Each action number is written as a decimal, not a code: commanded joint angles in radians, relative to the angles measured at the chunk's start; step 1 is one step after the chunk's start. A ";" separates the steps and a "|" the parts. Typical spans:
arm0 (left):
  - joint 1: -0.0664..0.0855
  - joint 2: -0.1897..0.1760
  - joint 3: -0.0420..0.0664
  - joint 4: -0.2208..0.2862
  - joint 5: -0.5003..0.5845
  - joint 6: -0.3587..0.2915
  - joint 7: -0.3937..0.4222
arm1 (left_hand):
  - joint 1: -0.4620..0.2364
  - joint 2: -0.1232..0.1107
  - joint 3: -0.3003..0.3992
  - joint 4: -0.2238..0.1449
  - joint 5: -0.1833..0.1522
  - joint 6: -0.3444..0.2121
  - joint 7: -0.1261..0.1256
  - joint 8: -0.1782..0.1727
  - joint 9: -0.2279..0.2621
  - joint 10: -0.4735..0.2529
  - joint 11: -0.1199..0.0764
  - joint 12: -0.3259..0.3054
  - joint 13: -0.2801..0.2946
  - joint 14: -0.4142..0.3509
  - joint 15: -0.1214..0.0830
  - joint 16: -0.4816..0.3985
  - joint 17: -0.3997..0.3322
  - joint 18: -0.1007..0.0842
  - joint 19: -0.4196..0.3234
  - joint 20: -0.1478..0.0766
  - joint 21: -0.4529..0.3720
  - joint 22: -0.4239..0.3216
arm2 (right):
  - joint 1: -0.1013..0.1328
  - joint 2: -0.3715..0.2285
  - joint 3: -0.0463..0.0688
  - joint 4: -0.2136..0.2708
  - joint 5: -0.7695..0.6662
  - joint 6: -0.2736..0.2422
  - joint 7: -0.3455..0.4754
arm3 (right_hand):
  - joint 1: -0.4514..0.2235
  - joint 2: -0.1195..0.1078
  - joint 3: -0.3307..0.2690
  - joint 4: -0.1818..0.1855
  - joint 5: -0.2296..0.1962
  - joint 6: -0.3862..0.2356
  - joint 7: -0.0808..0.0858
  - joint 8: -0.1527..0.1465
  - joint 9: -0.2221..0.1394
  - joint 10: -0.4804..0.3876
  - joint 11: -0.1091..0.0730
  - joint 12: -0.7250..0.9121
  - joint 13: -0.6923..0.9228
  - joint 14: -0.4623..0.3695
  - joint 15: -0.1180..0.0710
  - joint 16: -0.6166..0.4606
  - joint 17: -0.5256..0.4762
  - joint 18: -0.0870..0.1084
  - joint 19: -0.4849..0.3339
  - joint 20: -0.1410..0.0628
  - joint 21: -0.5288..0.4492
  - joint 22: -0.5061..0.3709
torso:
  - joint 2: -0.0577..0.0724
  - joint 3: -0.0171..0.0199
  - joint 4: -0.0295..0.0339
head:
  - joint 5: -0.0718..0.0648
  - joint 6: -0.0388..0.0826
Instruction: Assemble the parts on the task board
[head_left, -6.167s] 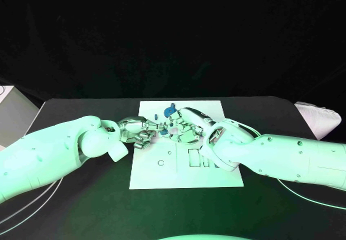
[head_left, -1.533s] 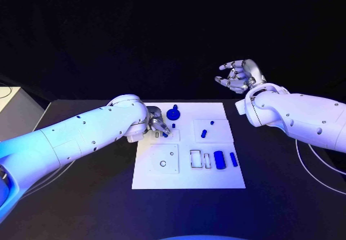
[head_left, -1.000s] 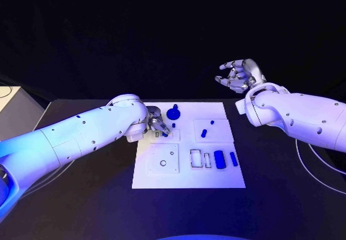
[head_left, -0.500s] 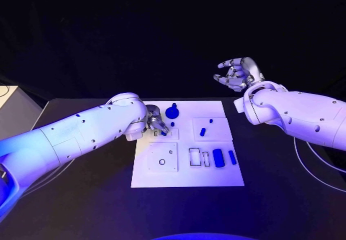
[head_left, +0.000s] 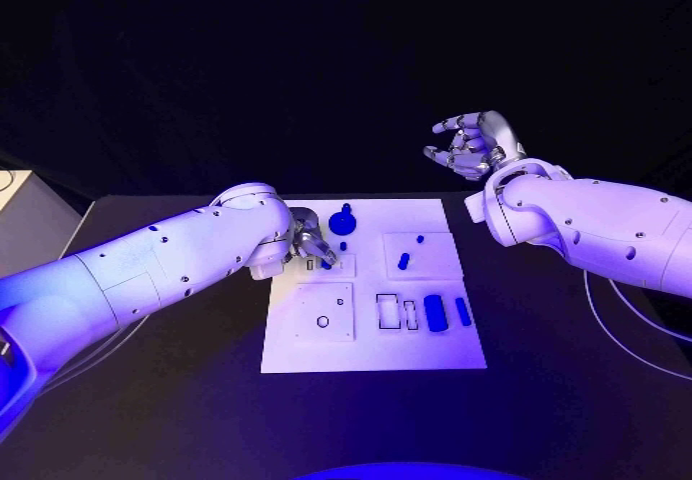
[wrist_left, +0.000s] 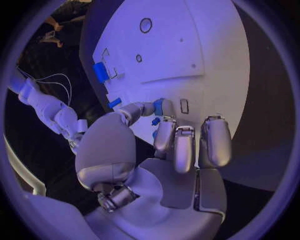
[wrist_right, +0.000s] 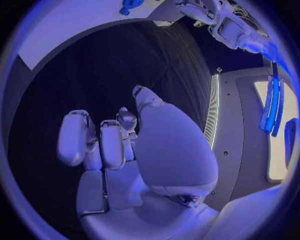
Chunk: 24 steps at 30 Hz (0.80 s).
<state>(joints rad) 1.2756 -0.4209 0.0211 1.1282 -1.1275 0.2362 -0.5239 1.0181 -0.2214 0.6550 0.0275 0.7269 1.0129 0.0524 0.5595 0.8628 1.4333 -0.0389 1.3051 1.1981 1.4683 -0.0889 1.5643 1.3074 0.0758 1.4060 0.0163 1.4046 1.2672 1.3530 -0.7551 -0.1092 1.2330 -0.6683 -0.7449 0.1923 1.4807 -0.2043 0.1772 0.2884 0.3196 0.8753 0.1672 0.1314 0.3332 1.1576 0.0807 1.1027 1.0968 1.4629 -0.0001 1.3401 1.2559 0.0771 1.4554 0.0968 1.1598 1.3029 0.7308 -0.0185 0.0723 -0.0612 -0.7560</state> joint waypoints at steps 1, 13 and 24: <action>-0.005 0.007 -0.004 0.001 0.026 -0.001 0.007 | 0.033 0.045 0.057 -0.063 -0.003 0.015 -0.028 0.004 0.004 0.009 -0.007 0.004 0.002 0.099 -0.005 -0.001 0.252 -0.005 -0.005 0.003 -0.006 -0.001 | 0.000 0.001 0.001 0.000 -0.003 0.007 0.003 | -0.004 -0.004 0.008 0.000 0.007 -0.004 0.000 0.006 -0.001 -0.008 -0.001 -0.001 -0.001 -0.002 -0.002 -0.003 0.001 0.007 -0.005 -0.001 -0.003 0.000 | 0.001 -0.0008 0.0000 | -0.002 -0.002; -0.005 0.008 -0.005 -0.001 0.049 -0.012 0.009 | 0.033 0.040 0.012 -0.045 -0.015 0.015 -0.033 0.010 0.008 0.011 -0.011 0.007 0.008 0.099 -0.007 0.000 0.253 -0.006 -0.003 0.001 -0.008 0.000 | 0.000 0.002 0.001 0.001 -0.003 0.008 0.003 | -0.004 -0.004 0.008 0.000 0.007 -0.004 0.000 0.006 -0.001 -0.008 -0.001 -0.001 -0.001 -0.002 -0.002 -0.003 0.001 0.007 -0.005 -0.001 -0.003 0.000 | 0.000 -0.0005 -0.0003 | -0.002 -0.005; -0.005 0.008 -0.006 -0.004 0.052 -0.027 0.011 | 0.042 0.041 -0.032 -0.009 -0.090 0.012 -0.038 0.005 0.003 0.009 -0.015 0.004 0.008 0.099 -0.011 -0.001 0.251 -0.006 -0.003 -0.002 -0.012 -0.002 | 0.000 0.003 0.001 0.001 -0.003 0.011 0.002 | -0.004 -0.004 0.008 0.000 0.007 -0.004 0.000 0.006 -0.001 -0.008 -0.001 -0.001 -0.001 -0.002 -0.002 -0.003 0.001 0.007 -0.005 -0.001 -0.003 0.000 | 0.001 -0.0005 -0.0001 | -0.003 -0.004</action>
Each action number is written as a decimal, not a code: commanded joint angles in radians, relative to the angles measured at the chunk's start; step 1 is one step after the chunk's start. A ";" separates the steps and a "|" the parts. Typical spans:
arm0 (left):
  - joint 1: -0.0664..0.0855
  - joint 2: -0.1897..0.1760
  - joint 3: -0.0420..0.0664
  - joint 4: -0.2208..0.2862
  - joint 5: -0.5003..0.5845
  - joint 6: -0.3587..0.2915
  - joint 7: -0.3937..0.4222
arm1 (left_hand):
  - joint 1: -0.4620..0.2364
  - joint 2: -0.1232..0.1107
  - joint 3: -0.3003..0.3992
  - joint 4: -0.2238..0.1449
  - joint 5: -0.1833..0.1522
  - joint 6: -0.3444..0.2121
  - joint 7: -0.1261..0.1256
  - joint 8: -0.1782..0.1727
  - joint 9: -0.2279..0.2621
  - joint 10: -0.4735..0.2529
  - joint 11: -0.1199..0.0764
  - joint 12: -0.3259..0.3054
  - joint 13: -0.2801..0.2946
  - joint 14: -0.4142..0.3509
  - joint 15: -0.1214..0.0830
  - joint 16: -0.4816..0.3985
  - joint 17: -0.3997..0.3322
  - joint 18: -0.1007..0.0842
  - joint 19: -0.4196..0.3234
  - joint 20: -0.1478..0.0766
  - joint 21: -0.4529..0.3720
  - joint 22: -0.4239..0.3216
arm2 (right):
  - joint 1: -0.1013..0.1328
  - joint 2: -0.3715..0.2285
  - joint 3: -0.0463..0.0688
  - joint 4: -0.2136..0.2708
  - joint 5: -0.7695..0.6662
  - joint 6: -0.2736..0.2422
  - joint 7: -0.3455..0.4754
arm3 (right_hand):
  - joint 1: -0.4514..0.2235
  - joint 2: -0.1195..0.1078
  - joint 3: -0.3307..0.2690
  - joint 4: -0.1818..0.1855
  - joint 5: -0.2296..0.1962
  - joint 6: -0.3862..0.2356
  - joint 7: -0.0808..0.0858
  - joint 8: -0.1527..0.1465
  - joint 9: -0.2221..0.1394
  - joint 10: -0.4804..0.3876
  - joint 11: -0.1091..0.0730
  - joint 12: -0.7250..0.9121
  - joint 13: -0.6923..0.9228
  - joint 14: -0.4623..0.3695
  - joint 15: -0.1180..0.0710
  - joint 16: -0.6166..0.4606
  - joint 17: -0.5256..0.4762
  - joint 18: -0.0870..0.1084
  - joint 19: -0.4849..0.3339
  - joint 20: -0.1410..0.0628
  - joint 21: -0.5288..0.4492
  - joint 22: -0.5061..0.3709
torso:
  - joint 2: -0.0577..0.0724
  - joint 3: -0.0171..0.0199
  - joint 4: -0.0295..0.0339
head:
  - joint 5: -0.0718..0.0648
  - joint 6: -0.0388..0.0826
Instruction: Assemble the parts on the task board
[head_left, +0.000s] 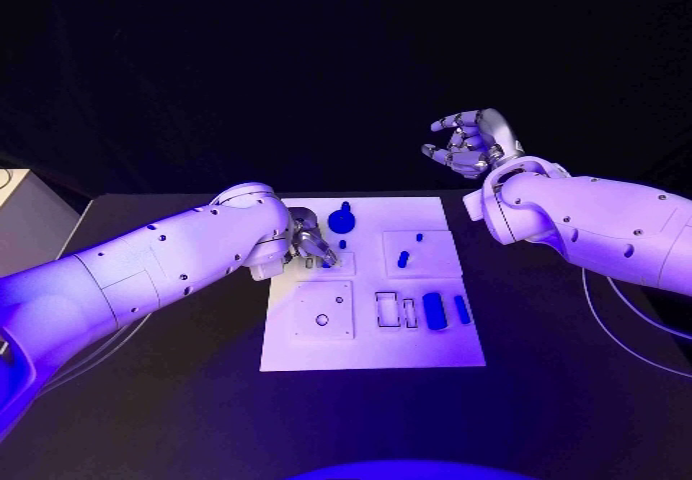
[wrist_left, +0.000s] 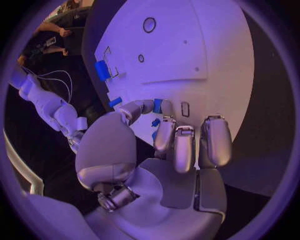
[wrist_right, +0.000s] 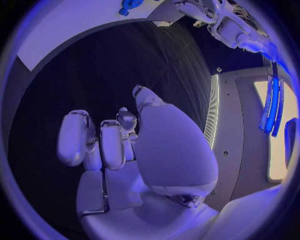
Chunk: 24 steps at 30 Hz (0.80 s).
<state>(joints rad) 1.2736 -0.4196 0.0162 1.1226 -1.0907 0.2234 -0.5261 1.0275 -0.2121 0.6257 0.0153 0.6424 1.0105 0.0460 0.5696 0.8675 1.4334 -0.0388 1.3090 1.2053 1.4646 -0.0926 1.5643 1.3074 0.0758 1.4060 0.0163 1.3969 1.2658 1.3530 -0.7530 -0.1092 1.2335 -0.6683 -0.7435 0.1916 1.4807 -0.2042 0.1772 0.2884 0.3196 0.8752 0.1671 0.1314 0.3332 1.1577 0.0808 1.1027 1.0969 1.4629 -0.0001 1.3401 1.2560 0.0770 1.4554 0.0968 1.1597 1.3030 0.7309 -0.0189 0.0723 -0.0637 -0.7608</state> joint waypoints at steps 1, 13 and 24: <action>-0.003 0.007 -0.001 0.001 0.016 -0.016 0.013 | 0.034 0.033 -0.002 0.004 -0.007 0.015 -0.032 -0.005 -0.002 0.009 -0.015 0.000 0.001 0.102 -0.007 -0.001 0.251 -0.005 -0.003 -0.003 -0.005 -0.001 | 0.000 0.001 0.001 0.001 -0.003 0.010 0.002 | -0.004 -0.004 0.008 0.000 0.007 -0.004 0.001 0.006 -0.001 -0.008 -0.001 -0.001 -0.001 -0.002 -0.002 -0.003 0.001 0.007 -0.005 -0.001 -0.003 0.000 | 0.000 -0.0002 -0.0002 | -0.001 0.001; -0.003 0.004 -0.001 -0.006 0.016 -0.038 0.015 | 0.035 0.040 -0.002 0.014 -0.015 0.012 -0.030 -0.007 -0.003 0.005 -0.014 -0.006 -0.006 0.102 -0.007 -0.003 0.248 -0.004 -0.005 -0.003 -0.009 -0.007 | 0.000 0.001 0.001 0.000 -0.003 0.015 0.001 | -0.004 -0.004 0.008 0.000 0.007 -0.004 0.001 0.006 -0.001 -0.008 -0.001 -0.001 -0.001 -0.002 -0.002 -0.003 0.001 0.007 -0.005 -0.001 -0.003 0.000 | 0.000 0.0001 0.0001 | 0.002 0.002; -0.003 0.001 0.001 -0.013 0.021 -0.043 0.013 | 0.046 0.036 -0.020 0.045 -0.104 0.004 -0.029 -0.013 -0.008 -0.004 -0.012 -0.015 -0.015 0.100 -0.006 -0.007 0.241 -0.002 -0.009 -0.002 -0.017 -0.015 | 0.000 0.001 0.001 0.000 -0.003 0.019 0.000 | -0.006 -0.004 0.010 0.000 0.008 -0.003 0.000 0.008 -0.001 -0.007 -0.001 -0.001 -0.003 -0.003 -0.002 -0.005 -0.001 0.008 -0.005 -0.001 -0.007 -0.003 | 0.000 -0.0002 0.0004 | 0.001 0.001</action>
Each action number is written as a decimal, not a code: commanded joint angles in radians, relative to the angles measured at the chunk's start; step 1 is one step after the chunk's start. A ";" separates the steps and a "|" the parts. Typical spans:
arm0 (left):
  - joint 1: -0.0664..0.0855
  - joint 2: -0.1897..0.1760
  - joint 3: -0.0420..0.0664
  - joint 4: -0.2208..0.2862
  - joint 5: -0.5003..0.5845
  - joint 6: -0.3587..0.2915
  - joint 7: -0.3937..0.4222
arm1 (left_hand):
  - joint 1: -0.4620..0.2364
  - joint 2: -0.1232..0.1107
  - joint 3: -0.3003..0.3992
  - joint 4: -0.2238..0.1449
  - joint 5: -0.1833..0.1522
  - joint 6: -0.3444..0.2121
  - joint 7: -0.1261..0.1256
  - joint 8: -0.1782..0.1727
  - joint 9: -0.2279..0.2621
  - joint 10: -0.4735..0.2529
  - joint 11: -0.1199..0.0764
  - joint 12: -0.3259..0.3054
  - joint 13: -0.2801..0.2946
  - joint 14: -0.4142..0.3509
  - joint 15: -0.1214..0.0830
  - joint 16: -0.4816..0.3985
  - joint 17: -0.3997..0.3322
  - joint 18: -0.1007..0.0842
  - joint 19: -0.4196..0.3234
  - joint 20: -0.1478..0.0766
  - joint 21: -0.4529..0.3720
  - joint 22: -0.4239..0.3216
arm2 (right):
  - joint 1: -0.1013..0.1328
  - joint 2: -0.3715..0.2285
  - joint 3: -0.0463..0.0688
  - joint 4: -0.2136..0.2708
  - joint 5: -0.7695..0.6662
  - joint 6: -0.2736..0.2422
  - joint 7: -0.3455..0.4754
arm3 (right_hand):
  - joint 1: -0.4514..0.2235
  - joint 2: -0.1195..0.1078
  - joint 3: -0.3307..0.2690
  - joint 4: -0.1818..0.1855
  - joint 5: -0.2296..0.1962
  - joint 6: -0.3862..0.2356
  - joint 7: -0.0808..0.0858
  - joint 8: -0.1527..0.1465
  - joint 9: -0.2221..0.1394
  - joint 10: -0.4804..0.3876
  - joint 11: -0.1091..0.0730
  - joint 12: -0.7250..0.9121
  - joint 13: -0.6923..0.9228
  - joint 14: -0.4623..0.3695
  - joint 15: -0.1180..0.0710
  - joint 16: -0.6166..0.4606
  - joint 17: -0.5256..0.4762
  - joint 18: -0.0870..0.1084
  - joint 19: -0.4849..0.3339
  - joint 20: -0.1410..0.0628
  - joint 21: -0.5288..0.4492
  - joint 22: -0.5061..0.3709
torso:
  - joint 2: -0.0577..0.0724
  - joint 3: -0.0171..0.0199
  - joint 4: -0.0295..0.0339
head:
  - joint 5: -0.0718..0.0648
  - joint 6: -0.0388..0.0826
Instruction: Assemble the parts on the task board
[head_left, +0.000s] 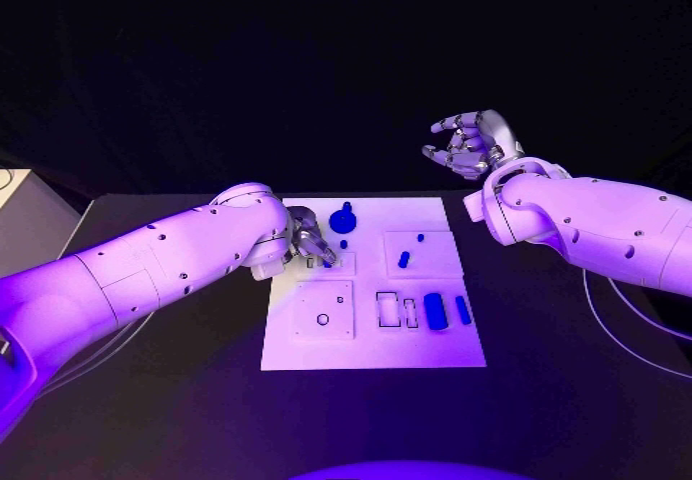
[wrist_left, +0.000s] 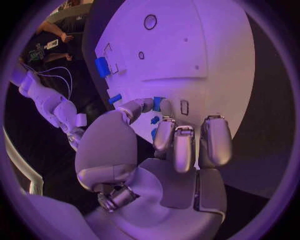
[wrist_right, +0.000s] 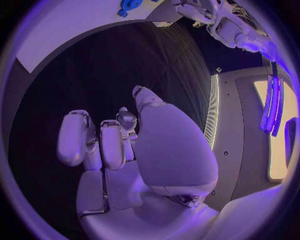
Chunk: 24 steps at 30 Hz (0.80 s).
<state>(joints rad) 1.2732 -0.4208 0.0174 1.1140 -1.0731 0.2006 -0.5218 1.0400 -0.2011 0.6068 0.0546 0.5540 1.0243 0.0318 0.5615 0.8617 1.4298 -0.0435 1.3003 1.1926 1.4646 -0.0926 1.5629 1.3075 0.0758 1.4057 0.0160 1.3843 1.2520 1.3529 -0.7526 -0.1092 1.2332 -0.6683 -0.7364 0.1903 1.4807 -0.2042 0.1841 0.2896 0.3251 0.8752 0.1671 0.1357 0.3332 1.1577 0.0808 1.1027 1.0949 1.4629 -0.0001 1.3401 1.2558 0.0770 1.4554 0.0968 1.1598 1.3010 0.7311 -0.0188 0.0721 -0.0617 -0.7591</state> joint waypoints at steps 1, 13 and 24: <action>-0.002 0.002 0.000 -0.004 0.004 -0.020 0.009 | 0.034 0.025 -0.002 0.008 -0.021 -0.010 -0.014 -0.005 -0.003 0.000 -0.007 -0.005 -0.001 0.099 -0.006 -0.006 0.241 -0.003 -0.008 -0.002 -0.004 -0.001 | 0.000 0.001 0.001 0.000 -0.003 0.012 0.001 | -0.007 -0.003 0.004 -0.001 0.003 -0.003 0.000 0.004 -0.001 -0.007 -0.001 -0.002 -0.002 -0.003 -0.002 -0.005 -0.001 0.008 -0.005 -0.001 -0.008 -0.001 | 0.000 -0.0002 0.0007 | -0.001 -0.001; -0.002 0.001 0.001 -0.007 0.007 -0.028 0.008 | 0.042 0.020 -0.026 0.055 -0.151 -0.007 -0.015 -0.008 -0.010 -0.004 -0.007 -0.007 -0.003 0.099 -0.006 -0.006 0.240 -0.002 -0.007 -0.002 -0.007 -0.002 | 0.000 0.001 0.001 0.000 -0.003 0.014 0.001 | -0.007 -0.003 0.005 -0.001 0.005 -0.003 0.000 0.004 -0.001 -0.007 -0.002 -0.001 -0.002 -0.003 -0.002 -0.005 -0.001 0.008 -0.005 -0.001 -0.008 -0.002 | 0.000 -0.0001 0.0007 | -0.002 -0.001; -0.003 -0.004 0.004 -0.006 0.008 -0.038 0.008 | 0.058 0.019 -0.041 0.086 -0.267 -0.003 -0.015 -0.010 -0.016 -0.005 -0.007 -0.007 -0.002 0.099 -0.006 -0.007 0.240 -0.002 -0.007 -0.002 -0.010 -0.003 | -0.001 0.001 0.001 -0.001 -0.003 0.016 0.000 | -0.007 -0.003 0.006 -0.001 0.006 -0.003 0.000 0.005 -0.001 -0.005 -0.002 0.000 -0.001 -0.003 -0.002 -0.005 -0.001 0.008 -0.005 -0.001 -0.008 -0.002 | -0.001 0.0000 0.0005 | -0.002 -0.002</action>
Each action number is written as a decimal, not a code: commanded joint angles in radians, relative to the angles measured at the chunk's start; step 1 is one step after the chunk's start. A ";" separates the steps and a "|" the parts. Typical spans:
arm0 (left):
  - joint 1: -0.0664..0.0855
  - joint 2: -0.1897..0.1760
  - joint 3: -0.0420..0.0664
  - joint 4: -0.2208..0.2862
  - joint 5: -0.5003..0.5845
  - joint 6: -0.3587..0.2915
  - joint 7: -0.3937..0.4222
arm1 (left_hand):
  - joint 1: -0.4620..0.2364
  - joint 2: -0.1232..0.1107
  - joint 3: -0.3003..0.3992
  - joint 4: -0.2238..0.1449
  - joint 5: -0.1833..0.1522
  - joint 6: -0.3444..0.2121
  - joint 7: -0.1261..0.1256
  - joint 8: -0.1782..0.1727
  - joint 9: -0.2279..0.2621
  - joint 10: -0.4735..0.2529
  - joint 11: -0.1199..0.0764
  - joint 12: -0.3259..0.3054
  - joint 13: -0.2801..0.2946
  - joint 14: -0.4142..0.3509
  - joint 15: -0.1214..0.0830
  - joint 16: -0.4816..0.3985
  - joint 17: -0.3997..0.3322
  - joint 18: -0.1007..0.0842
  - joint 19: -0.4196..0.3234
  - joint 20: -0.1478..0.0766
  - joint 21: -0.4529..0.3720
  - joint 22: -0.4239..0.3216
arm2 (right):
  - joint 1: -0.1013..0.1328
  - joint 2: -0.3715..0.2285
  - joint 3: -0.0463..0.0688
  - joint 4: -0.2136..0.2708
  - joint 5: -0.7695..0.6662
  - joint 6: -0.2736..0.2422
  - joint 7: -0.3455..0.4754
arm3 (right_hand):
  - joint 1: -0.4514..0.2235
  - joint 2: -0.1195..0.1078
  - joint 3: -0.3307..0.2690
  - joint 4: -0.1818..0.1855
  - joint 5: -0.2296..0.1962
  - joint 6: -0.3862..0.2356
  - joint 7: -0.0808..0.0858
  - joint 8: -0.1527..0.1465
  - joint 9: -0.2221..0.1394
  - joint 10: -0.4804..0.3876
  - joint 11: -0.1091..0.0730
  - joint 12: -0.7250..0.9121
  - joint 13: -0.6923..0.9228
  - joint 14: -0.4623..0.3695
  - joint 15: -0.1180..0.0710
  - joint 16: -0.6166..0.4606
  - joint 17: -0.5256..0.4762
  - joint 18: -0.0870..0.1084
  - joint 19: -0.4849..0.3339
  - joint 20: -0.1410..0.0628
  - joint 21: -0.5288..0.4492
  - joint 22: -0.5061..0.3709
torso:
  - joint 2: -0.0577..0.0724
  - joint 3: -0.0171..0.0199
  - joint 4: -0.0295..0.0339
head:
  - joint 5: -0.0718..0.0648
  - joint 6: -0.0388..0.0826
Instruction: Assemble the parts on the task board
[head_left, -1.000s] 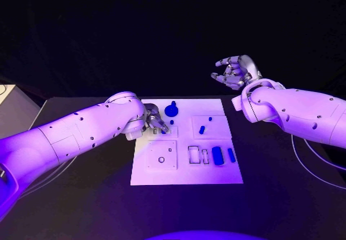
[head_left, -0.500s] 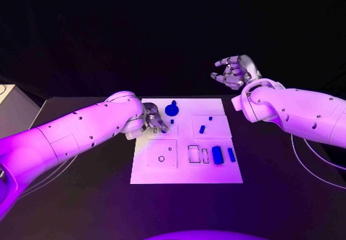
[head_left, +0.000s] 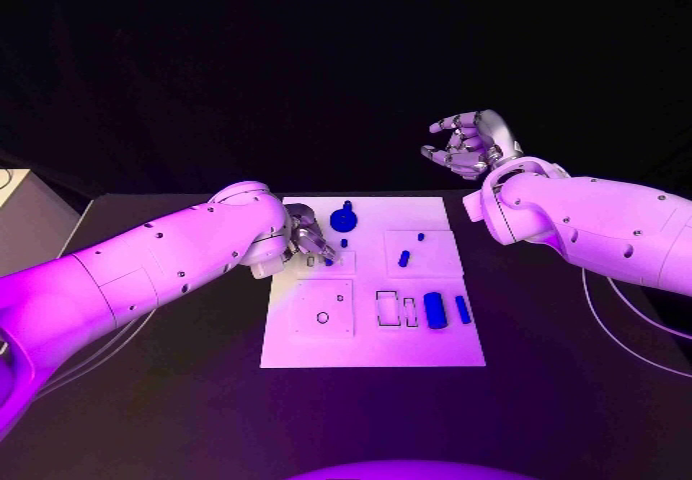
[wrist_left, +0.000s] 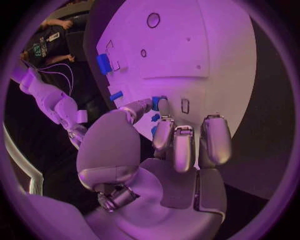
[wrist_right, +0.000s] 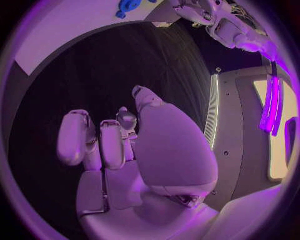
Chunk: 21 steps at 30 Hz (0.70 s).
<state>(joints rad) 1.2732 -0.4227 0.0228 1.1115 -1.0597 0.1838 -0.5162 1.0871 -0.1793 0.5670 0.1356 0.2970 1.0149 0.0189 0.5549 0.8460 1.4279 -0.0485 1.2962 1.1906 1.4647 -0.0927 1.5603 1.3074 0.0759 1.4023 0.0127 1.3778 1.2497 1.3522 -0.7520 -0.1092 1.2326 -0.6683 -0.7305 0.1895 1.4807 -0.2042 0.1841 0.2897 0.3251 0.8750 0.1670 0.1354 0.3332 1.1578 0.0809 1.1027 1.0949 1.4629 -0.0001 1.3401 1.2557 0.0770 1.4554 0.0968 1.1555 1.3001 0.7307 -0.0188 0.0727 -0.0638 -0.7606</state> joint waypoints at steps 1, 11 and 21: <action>-0.003 -0.003 -0.001 -0.003 -0.005 -0.021 0.002 | 0.012 -0.002 -0.003 0.009 -0.022 0.007 -0.002 -0.004 -0.001 -0.003 -0.002 -0.003 -0.001 0.099 -0.006 -0.004 0.239 -0.002 -0.003 0.002 -0.004 -0.001 | 0.000 0.000 0.001 0.000 -0.003 0.010 0.001 | -0.007 -0.003 0.006 -0.001 0.006 -0.003 0.000 0.005 -0.001 -0.005 -0.002 0.000 -0.001 -0.003 -0.002 -0.005 -0.001 0.008 -0.005 -0.001 -0.004 -0.001 | 0.000 0.0000 0.0000 | 0.000 0.000; -0.003 -0.011 0.000 0.004 0.005 -0.015 0.001 | 0.019 -0.014 -0.027 0.031 -0.102 0.010 -0.001 -0.005 -0.006 -0.004 -0.001 -0.004 -0.001 0.099 -0.005 -0.004 0.239 -0.002 -0.003 0.002 -0.006 -0.002 | -0.001 0.000 0.001 0.000 -0.003 0.012 0.001 | -0.007 -0.002 0.007 -0.001 0.008 -0.003 0.000 0.005 -0.001 -0.006 -0.002 -0.001 -0.002 -0.003 -0.002 -0.006 -0.001 0.008 -0.004 -0.001 -0.004 -0.001 | -0.001 -0.0004 0.0004 | -0.001 -0.001; -0.003 -0.016 0.000 0.003 0.010 0.011 -0.002 | 0.039 -0.020 -0.030 0.027 -0.114 0.006 -0.002 -0.008 -0.008 -0.008 -0.001 -0.009 -0.008 0.098 -0.006 -0.006 0.236 0.000 -0.008 0.002 -0.011 -0.009 | -0.001 -0.001 0.001 0.001 -0.003 0.014 0.000 | -0.007 -0.002 0.007 -0.001 0.008 -0.003 0.000 0.005 -0.001 -0.006 -0.002 -0.001 -0.002 -0.003 -0.002 -0.006 -0.001 0.008 -0.004 -0.001 -0.004 -0.001 | -0.001 -0.0001 0.0004 | 0.001 -0.002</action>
<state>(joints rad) 1.2725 -0.4373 0.0241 1.1174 -1.0488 0.1772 -0.5130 1.1233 -0.1962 0.5396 0.1632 0.1864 1.0206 0.0176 0.5514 0.8386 1.4273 -0.0488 1.2897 1.1825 1.4648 -0.0927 1.5604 1.3074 0.0759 1.4004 0.0147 1.3703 1.2404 1.3516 -0.7529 -0.1093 1.2327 -0.6683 -0.7267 0.1883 1.4807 -0.2042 0.1840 0.2897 0.3312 0.8737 0.1657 0.1353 0.3332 1.1578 0.0809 1.1027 1.0935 1.4629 -0.0001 1.3401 1.2556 0.0770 1.4554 0.0968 1.1555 1.3002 0.7300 -0.0188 0.0732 -0.0637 -0.7625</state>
